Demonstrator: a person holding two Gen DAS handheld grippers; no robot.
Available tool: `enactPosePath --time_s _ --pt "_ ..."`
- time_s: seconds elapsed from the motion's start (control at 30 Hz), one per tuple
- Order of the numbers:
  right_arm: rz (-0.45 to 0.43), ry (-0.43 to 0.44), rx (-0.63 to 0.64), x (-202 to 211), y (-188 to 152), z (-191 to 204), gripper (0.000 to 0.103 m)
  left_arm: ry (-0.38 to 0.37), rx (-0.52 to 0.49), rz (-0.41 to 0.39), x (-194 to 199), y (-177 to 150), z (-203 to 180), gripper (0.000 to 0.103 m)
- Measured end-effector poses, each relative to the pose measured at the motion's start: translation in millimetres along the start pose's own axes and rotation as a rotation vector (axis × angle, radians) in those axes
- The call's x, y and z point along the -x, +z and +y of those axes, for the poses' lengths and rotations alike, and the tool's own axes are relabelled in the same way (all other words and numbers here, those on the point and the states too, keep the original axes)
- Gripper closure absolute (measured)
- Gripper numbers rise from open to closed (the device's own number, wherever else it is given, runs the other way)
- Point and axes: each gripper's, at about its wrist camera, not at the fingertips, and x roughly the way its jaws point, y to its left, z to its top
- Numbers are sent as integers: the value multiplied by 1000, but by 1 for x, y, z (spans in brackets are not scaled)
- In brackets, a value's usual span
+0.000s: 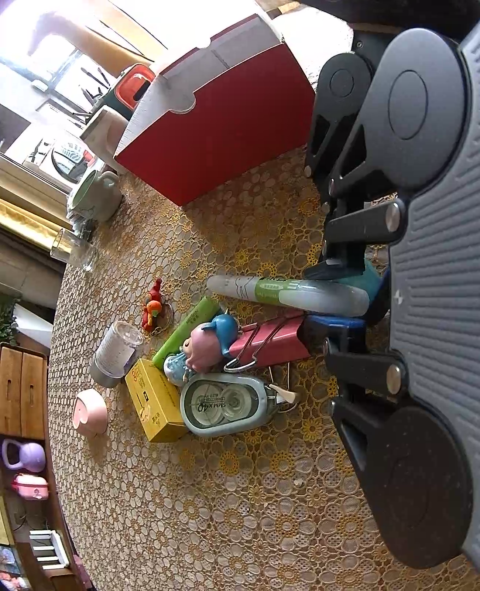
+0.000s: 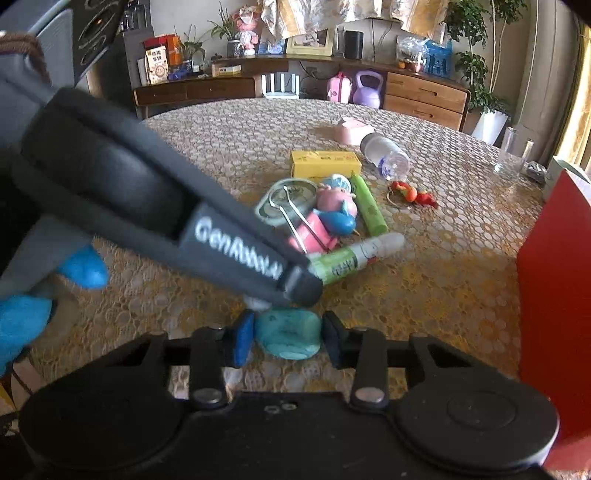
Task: Organize rigid objects
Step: 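Carry marker with left gripper to box while right gripper drops teal egg inside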
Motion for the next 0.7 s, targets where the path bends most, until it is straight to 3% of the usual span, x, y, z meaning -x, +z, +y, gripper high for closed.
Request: enactPosePath --time_s 0.27,0.7 --pt "4 -23 -48 26 -10 -17 65 18 -6 -24 12 4 -10 85" --pt "-115 -74 -100 104 -3 -53 65 130 -96 -101 33 34 -40 85"
